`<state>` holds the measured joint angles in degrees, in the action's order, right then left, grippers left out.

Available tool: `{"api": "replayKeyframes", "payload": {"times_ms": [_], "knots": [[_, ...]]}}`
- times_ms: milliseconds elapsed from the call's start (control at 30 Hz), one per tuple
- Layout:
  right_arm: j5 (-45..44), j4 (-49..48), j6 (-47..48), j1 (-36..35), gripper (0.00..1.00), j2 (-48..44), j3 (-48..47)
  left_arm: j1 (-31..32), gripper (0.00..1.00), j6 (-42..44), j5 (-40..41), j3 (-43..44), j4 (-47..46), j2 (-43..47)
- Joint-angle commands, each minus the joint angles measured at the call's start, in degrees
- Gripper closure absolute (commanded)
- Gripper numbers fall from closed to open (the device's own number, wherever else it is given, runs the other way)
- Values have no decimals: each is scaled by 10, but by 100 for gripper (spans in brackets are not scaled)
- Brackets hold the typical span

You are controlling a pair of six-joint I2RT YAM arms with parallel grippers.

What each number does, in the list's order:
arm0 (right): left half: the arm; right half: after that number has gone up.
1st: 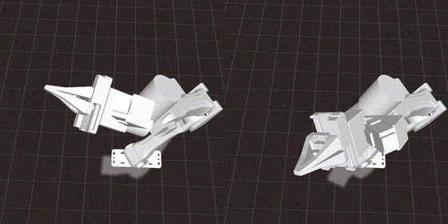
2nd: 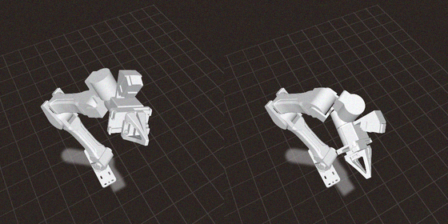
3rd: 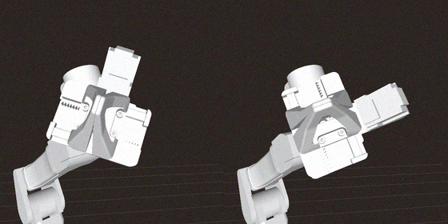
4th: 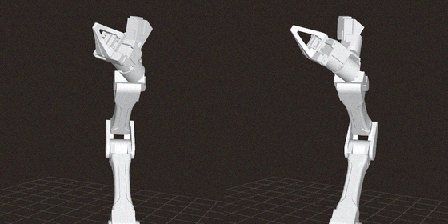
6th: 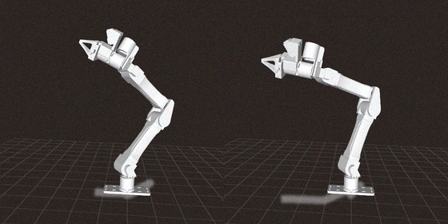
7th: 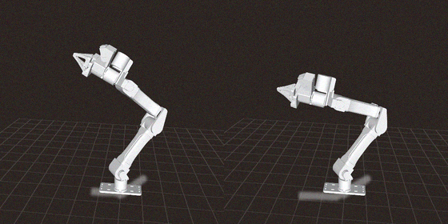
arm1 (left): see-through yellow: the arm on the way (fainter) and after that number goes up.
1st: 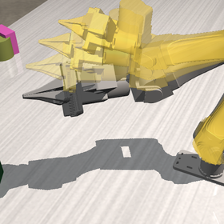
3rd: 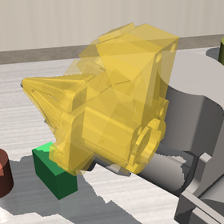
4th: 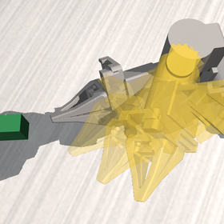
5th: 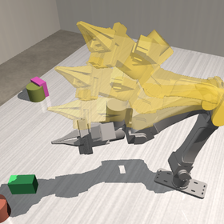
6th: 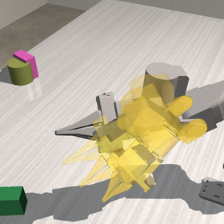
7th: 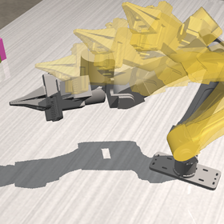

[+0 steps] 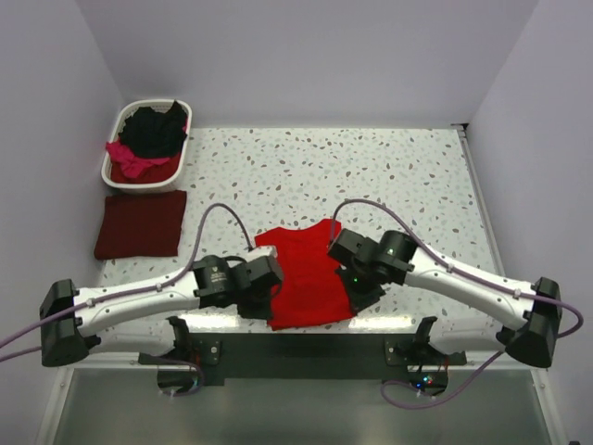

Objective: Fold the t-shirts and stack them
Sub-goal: Fold the tshirt

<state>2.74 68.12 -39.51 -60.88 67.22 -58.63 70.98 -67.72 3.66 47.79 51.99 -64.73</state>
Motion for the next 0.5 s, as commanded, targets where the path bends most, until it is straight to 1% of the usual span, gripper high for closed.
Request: {"api": "replayKeyframes", "payload": {"times_ms": [0,67,133,167,267,367,467], "knots": [[-68,52,78,37,100,46,-83,-78,100,79,49,51,53,18],[-54,40,107,78,100,66,-128,-116,100,114,64,70,49,10],[-48,36,137,114,100,81,-155,-148,100,145,58,82,27,0],[-45,37,148,123,100,90,-182,-157,100,153,48,84,16,-7],[-40,36,181,154,100,127,-226,-192,100,184,34,89,-19,-19],[-29,17,204,182,100,153,-245,-228,100,215,34,110,-38,-36],[14,-7,223,213,100,178,-256,-265,100,241,22,122,-57,-57]]}}
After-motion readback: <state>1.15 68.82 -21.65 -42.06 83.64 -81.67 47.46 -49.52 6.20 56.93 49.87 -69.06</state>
